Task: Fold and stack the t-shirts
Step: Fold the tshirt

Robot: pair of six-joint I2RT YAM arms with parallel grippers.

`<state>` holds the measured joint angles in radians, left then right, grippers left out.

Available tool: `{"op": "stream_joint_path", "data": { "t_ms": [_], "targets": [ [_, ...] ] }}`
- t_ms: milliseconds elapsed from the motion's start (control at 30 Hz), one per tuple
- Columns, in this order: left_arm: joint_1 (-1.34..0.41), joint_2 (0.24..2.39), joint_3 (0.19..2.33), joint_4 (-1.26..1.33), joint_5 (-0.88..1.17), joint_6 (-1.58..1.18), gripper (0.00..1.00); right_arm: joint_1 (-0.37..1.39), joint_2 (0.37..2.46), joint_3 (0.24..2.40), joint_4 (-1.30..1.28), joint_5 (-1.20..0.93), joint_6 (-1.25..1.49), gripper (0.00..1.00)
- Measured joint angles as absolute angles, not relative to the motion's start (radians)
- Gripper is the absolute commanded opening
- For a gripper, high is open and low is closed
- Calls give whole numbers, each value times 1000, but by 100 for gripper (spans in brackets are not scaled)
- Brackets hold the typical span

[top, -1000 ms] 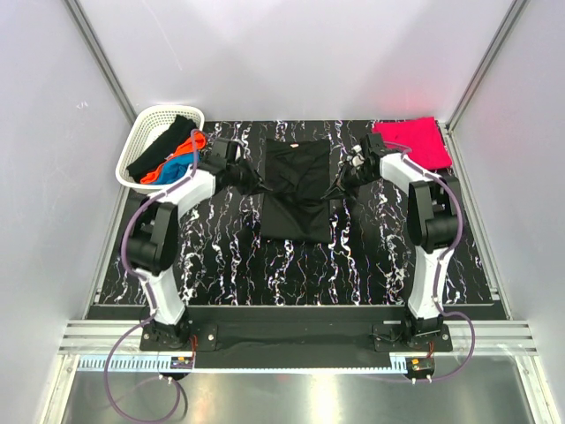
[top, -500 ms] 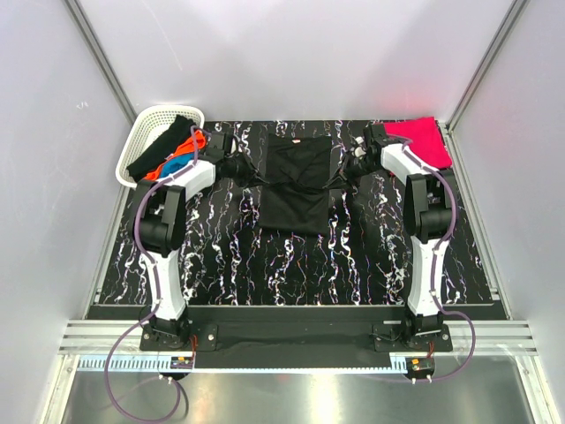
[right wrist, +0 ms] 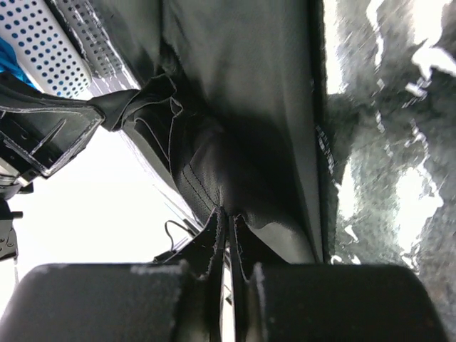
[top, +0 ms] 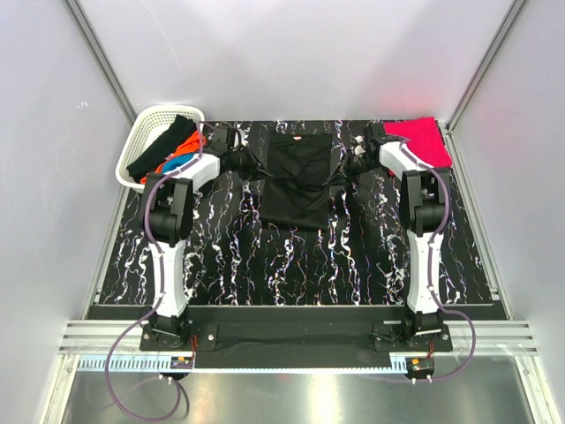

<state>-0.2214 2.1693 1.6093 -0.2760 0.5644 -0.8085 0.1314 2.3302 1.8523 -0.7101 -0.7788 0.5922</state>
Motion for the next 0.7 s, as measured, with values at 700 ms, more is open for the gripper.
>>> {"op": "stream_joint_path", "data": {
  "t_ms": [700],
  "targets": [
    [-207,1949,1558,-508,464,-460,43,42,2297,1986,-946,-619,389,37]
  ]
}}
